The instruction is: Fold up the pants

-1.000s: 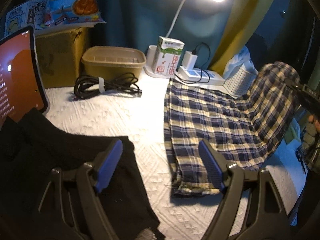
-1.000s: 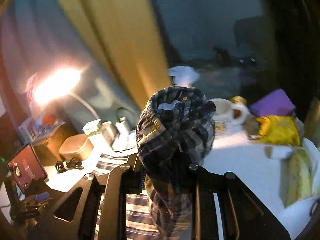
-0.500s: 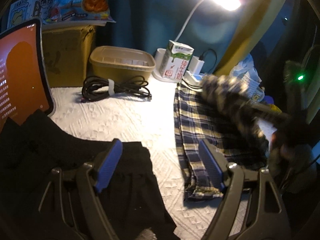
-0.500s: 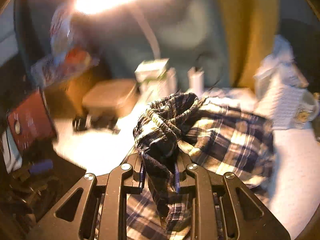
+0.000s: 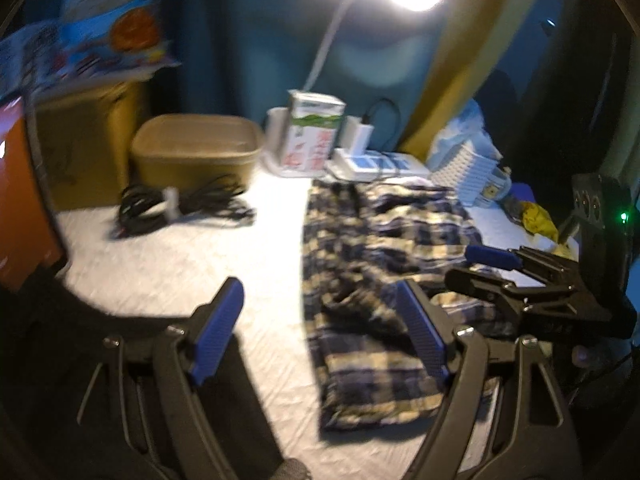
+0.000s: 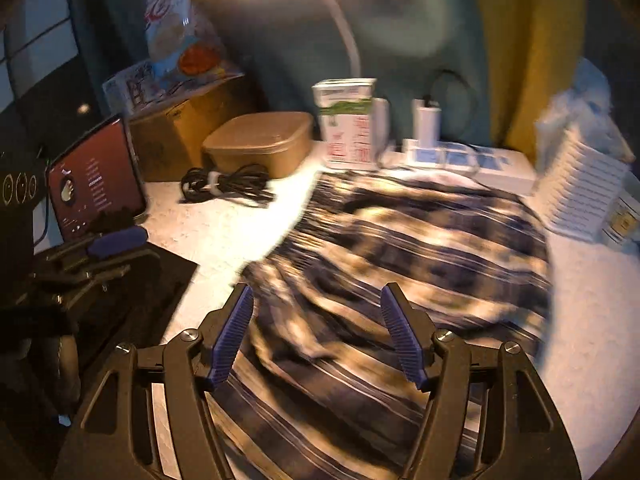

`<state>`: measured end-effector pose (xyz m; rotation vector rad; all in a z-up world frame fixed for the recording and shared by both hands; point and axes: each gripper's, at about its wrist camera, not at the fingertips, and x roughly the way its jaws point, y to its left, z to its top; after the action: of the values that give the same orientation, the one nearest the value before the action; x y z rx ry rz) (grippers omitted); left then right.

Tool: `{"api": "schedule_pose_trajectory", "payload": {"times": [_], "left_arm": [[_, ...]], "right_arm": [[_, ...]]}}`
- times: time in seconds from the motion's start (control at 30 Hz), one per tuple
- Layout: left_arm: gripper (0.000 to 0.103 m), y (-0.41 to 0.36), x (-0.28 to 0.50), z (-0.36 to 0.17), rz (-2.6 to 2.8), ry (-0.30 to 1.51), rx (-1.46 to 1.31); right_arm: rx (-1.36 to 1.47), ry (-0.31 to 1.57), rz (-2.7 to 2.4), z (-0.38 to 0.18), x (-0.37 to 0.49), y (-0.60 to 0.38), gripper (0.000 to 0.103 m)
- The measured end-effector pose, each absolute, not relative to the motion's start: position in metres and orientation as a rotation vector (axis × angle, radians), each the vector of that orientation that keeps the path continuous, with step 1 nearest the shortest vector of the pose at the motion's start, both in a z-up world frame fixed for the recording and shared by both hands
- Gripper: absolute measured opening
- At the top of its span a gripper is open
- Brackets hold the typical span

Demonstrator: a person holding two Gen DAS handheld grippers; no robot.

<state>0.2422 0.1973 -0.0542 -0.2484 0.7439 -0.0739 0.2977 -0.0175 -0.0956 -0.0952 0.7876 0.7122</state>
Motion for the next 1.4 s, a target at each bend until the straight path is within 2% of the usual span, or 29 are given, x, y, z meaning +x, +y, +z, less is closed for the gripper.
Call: {"api": "schedule_pose_trajectory", "payload": {"times": [0.27,0.4,0.47,0.5,0.63,0.8,0.87,1.03,1.1,1.13,1.17,1.23,1.4], "left_arm": [[0.08,0.152,0.307,-0.087,-0.153,0.874,-0.146],[0.079,0.156,0.326,-0.11,-0.146,0.928,-0.165],[0.052,0.159,0.328,-0.116,-0.144,0.935,-0.159],[0.051,0.163,0.33,-0.119,-0.136,0.95,-0.18],[0.051,0.172,0.328,-0.111,-0.126,0.951,-0.211],[0.052,0.173,0.327,-0.069,-0.117,0.902,-0.201],[0.056,0.175,0.332,-0.057,-0.109,0.857,-0.176],[0.059,0.169,0.37,-0.066,-0.117,0.875,-0.063],[0.059,0.164,0.385,-0.078,-0.13,0.908,-0.006],[0.059,0.162,0.391,-0.083,-0.147,0.923,-0.001],[0.059,0.161,0.398,-0.088,-0.173,0.934,-0.01],[0.059,0.159,0.405,-0.092,-0.195,0.934,-0.006],[0.06,0.17,0.429,-0.107,-0.126,0.954,-0.007]], "right_arm": [[0.014,0.804,0.539,-0.11,0.329,-0.098,0.069],[0.027,0.802,0.512,-0.115,0.337,-0.117,0.069],[0.027,0.812,0.512,-0.121,0.34,-0.12,0.069],[0.029,0.82,0.514,-0.124,0.342,-0.12,0.069],[0.011,0.828,0.529,-0.131,0.347,-0.119,0.069],[-0.039,0.8,0.539,-0.12,0.36,-0.117,0.069],[-0.06,0.784,0.544,-0.114,0.369,-0.115,0.069],[-0.098,0.765,0.587,-0.109,0.395,-0.101,0.069],[-0.121,0.769,0.598,-0.111,0.408,-0.094,0.061],[-0.137,0.777,0.604,-0.113,0.413,-0.09,0.052],[-0.157,0.79,0.607,-0.116,0.418,-0.086,0.039],[-0.205,0.815,0.608,-0.123,0.427,-0.077,0.026],[-0.281,0.827,0.612,-0.135,0.45,-0.059,0.023]]}}
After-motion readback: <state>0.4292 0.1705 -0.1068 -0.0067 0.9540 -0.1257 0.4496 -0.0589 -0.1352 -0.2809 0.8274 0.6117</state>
